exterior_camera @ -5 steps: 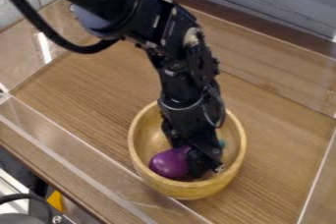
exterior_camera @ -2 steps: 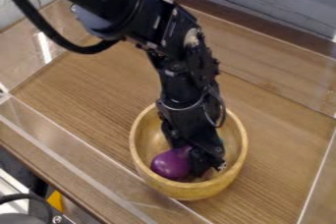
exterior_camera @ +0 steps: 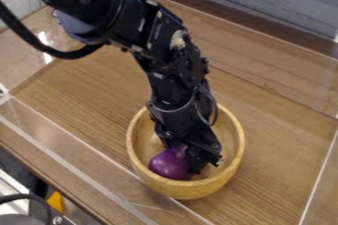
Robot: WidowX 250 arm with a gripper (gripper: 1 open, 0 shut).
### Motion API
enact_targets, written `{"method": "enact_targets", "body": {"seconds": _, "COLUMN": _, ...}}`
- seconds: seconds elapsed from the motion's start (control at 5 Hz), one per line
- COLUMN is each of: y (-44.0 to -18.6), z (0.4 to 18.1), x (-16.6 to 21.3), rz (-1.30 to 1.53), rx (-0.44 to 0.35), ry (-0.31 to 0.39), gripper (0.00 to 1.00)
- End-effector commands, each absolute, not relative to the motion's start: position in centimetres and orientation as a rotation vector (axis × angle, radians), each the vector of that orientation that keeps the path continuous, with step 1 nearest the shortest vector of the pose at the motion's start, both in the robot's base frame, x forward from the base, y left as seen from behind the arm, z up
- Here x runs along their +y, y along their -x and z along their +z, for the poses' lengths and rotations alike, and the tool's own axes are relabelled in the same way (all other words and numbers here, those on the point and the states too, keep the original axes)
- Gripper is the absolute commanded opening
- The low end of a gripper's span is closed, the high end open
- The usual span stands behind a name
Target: Remove the purple eggplant from inside the brown bowl and put it on the table
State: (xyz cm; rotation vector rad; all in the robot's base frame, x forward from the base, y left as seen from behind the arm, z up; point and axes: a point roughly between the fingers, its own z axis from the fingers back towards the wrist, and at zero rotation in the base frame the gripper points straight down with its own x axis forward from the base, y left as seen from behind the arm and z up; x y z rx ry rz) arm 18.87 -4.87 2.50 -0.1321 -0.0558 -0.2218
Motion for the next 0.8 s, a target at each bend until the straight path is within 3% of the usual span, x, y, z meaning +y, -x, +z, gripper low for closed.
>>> {"method": "enact_targets", "body": {"seconds": 0.0, "y": -17.9, "z": 2.3, "x": -4.8, "rz": -0.167, "rx": -0.031, "ry": 0.132, "gripper": 0.00}}
{"method": "enact_targets", "body": {"seconds": 0.4, "y": -18.0, "z": 2.6, "x": -4.0, "rz": -0.328, "rx": -0.017, "ry": 0.143, "gripper": 0.00}}
{"method": "enact_targets", "body": {"seconds": 0.6, "y": -18.0, "z": 3.2, "x": -5.4, "rz": -0.317, "rx": -0.016, "ry": 0.145, "gripper": 0.00}}
